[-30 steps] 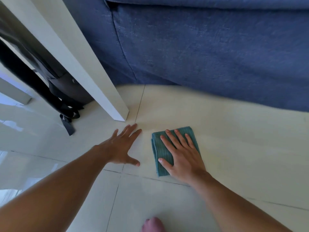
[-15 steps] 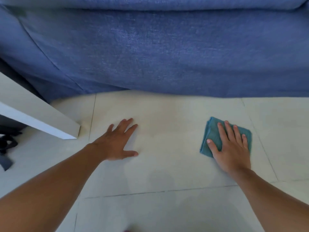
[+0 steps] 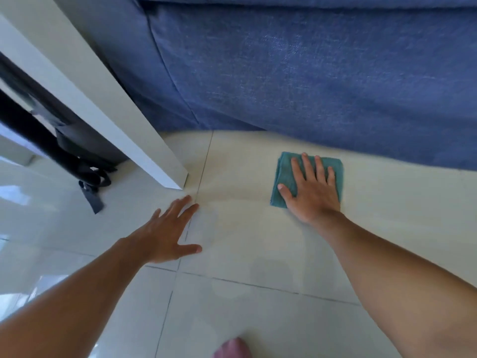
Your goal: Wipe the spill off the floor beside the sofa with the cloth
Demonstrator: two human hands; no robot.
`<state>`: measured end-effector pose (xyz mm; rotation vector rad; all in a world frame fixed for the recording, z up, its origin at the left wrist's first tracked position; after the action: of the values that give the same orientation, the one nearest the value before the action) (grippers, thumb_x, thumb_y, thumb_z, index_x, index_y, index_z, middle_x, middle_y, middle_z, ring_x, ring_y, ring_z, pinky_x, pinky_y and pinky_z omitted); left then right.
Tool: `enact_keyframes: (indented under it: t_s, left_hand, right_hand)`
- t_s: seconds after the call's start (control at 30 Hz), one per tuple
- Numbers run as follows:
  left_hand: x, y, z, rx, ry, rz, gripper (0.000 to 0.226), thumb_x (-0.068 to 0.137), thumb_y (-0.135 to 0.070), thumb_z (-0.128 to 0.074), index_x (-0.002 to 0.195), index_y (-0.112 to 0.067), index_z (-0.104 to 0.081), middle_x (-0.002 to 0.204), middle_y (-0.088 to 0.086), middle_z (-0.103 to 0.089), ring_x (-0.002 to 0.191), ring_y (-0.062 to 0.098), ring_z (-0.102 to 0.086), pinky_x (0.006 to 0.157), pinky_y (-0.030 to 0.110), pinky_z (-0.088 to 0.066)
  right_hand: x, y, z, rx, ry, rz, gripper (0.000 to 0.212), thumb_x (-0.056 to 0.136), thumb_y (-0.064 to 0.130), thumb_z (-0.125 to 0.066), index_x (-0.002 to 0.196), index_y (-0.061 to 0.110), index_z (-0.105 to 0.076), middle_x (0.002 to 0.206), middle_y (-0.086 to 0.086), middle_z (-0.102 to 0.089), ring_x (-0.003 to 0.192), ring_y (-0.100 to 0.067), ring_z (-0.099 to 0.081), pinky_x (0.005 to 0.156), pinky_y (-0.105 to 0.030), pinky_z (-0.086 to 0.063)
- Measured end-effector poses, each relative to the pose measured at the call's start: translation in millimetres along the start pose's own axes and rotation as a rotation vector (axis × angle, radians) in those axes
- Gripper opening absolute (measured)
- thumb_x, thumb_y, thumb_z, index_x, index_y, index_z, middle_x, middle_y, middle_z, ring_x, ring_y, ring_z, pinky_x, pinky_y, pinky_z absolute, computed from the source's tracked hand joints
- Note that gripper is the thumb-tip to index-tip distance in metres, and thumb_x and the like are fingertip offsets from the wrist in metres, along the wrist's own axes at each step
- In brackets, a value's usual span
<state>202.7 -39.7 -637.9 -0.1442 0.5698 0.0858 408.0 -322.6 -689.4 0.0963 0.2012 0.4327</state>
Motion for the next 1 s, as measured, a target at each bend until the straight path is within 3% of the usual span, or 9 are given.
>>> enact_keyframes:
  t_s: [0.13,0.23,0.33,0.43,0.53,0.63,0.73,0.87,1.0]
  left_hand:
    - [-21,8,-12,-0.004,-0.002,0.024,0.103,0.083,-0.077,-0.045,0.157,-0.024,0.003,0.165,-0.004,0.018,0.152,0.020,0.007,0.121,0.049,-0.008]
    - [-17,6,-7,-0.009,-0.057,0.005,0.095,0.087,-0.074,-0.041,0.158,-0.025,-0.002,0.166,-0.002,0.010,0.153,0.019,0.000,0.121,0.047,-0.010]
    - [2,-7,13,-0.013,-0.160,-0.026,0.082,0.092,-0.064,-0.044,0.156,-0.023,-0.015,0.166,-0.001,-0.012,0.146,0.022,-0.029,0.118,0.044,-0.029]
    - [25,-27,33,-0.060,-0.246,-0.035,0.069,0.093,-0.055,-0.051,0.151,-0.025,-0.029,0.157,-0.005,-0.035,0.121,0.024,-0.058,0.099,0.041,-0.049]
    - [53,-49,48,-0.071,-0.323,-0.068,0.061,0.093,-0.047,-0.054,0.147,-0.024,-0.036,0.147,-0.002,-0.046,0.118,0.025,-0.059,0.093,0.042,-0.051]
    - [85,-69,62,-0.074,-0.318,-0.093,0.063,0.094,-0.040,-0.054,0.150,-0.023,-0.031,0.152,0.000,-0.041,0.127,0.027,-0.051,0.100,0.043,-0.045]
    - [109,-84,68,-0.077,-0.217,-0.056,0.063,0.092,-0.032,-0.057,0.149,-0.020,-0.032,0.144,0.006,-0.046,0.125,0.030,-0.048,0.104,0.044,-0.042]
    - [118,-93,66,-0.091,-0.186,-0.019,0.045,0.088,-0.025,-0.060,0.132,-0.016,-0.052,0.119,0.010,-0.055,0.111,0.031,-0.057,0.094,0.042,-0.048]
    - [114,-87,68,-0.049,-0.185,0.008,0.029,0.089,-0.033,-0.057,0.114,-0.019,-0.064,0.103,0.006,-0.055,0.107,0.029,-0.054,0.088,0.041,-0.049]
  right_hand:
    - [-12,71,-13,0.040,0.019,0.184,0.087,0.092,0.072,-0.016,0.164,0.024,-0.010,0.173,-0.003,-0.003,0.158,-0.029,0.005,0.126,-0.054,0.004]
    - [-38,101,-23,0.107,0.011,0.205,0.085,0.093,0.071,-0.019,0.164,0.024,-0.012,0.173,-0.003,-0.002,0.158,-0.028,0.009,0.125,-0.052,0.007]
    - [-48,103,-23,0.234,0.013,0.192,0.076,0.097,0.063,-0.032,0.162,0.025,-0.019,0.173,0.002,-0.005,0.158,-0.023,0.005,0.127,-0.047,0.007]
    - [-41,90,-3,0.579,-0.071,0.105,0.055,0.100,0.031,-0.055,0.152,0.016,-0.046,0.162,-0.002,-0.039,0.152,-0.022,-0.027,0.125,-0.035,-0.017]
    - [-29,65,21,0.633,-0.183,-0.013,0.046,0.097,0.015,-0.056,0.143,0.012,-0.055,0.142,-0.005,-0.058,0.134,-0.026,-0.045,0.112,-0.031,-0.036]
    - [-15,45,33,0.456,-0.003,-0.054,0.050,0.097,0.018,-0.057,0.146,0.014,-0.051,0.140,-0.009,-0.054,0.129,-0.031,-0.045,0.106,-0.039,-0.043]
    - [-10,37,34,0.443,0.157,-0.053,0.043,0.096,0.021,-0.061,0.138,0.015,-0.059,0.132,-0.008,-0.054,0.124,-0.029,-0.048,0.100,-0.038,-0.047]
    - [-15,36,30,0.533,0.110,-0.079,0.020,0.093,0.018,-0.063,0.112,0.016,-0.069,0.111,-0.006,-0.055,0.103,-0.027,-0.058,0.085,-0.035,-0.050]
    - [-20,31,32,0.604,0.074,-0.114,0.008,0.093,0.015,-0.062,0.088,0.020,-0.065,0.094,-0.002,-0.061,0.083,-0.026,-0.063,0.073,-0.038,-0.054]
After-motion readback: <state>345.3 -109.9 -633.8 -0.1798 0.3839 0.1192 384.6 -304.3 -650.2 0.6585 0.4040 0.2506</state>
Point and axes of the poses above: each hand's wrist, its own x-axis towards the middle knuckle, its own z-axis out of the back of the hand, y = z × x, the point moved 2 cm from there along x, towards the middle knuckle
